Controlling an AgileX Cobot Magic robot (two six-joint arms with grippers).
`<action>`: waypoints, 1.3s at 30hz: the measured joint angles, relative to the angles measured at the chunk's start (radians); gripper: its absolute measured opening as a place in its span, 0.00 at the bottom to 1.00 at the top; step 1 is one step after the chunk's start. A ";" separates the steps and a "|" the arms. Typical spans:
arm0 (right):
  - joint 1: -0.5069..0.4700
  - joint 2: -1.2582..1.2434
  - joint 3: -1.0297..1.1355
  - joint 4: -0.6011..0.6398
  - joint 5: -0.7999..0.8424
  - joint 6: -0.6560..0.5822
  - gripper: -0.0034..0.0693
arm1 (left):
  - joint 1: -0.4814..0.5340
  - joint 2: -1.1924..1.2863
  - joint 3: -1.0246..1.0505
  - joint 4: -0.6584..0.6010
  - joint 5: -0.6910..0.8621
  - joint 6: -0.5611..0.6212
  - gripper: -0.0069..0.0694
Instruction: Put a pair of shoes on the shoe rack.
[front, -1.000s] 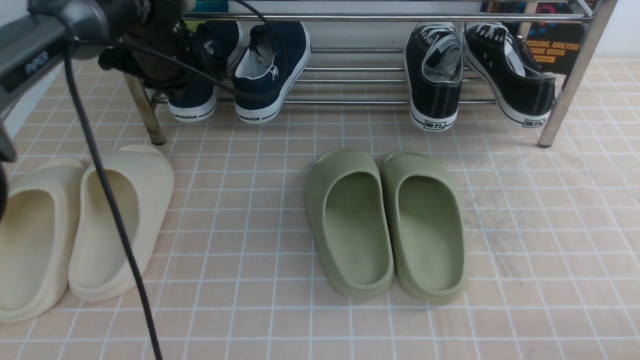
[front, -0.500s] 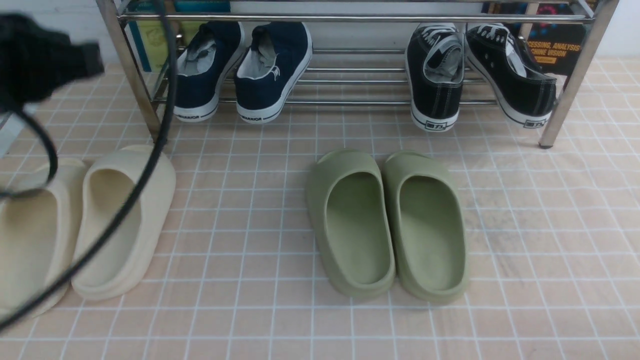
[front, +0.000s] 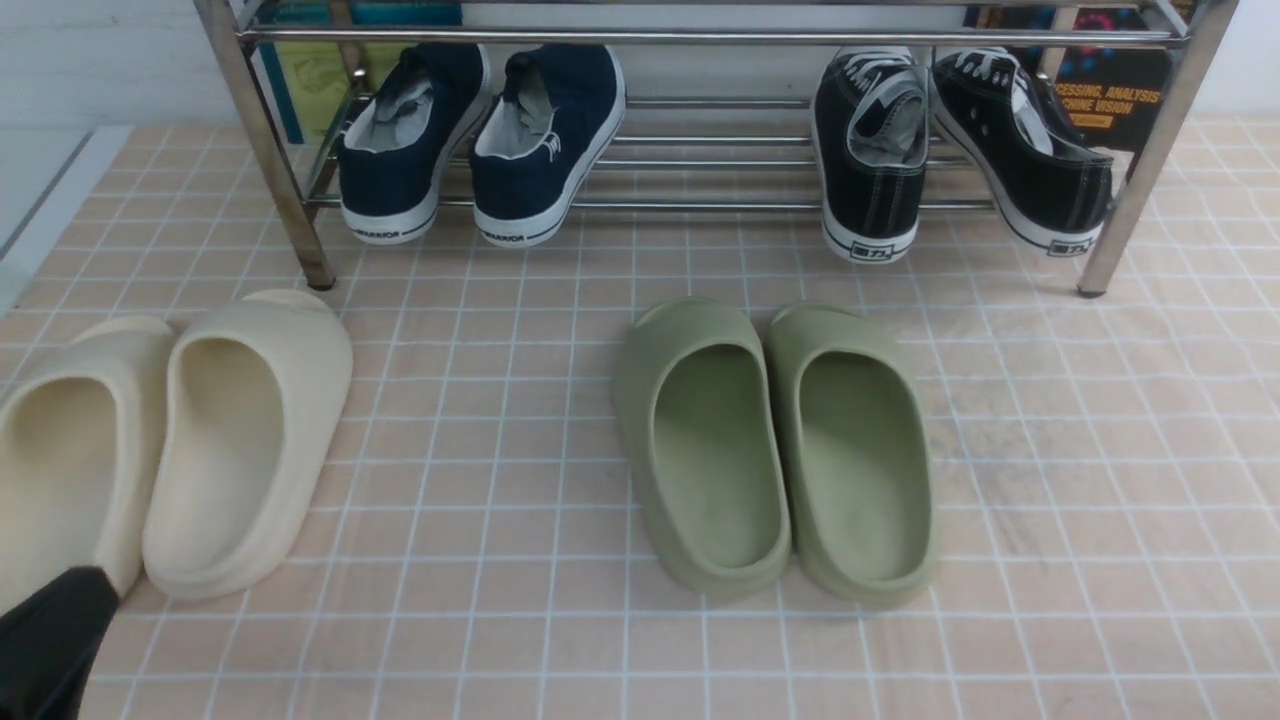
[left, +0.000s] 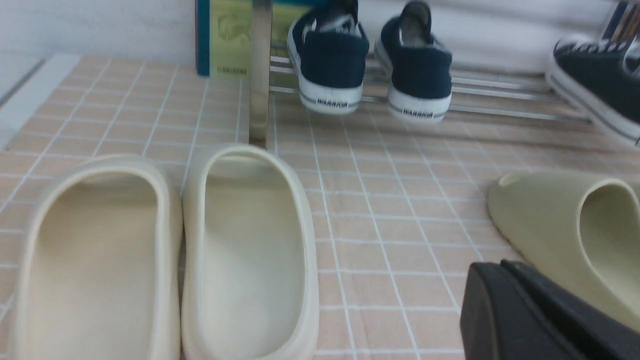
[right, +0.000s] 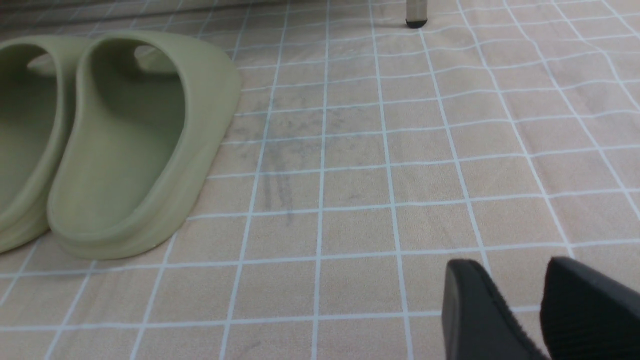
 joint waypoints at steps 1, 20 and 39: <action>0.000 0.000 0.000 0.000 0.001 0.000 0.38 | 0.000 -0.031 0.021 0.000 0.008 0.000 0.12; 0.000 -0.002 0.000 0.003 0.001 0.002 0.38 | 0.157 -0.059 0.083 -0.179 0.037 0.319 0.12; 0.000 -0.002 0.000 0.003 0.001 0.002 0.38 | 0.176 -0.063 0.075 -0.238 0.243 0.341 0.14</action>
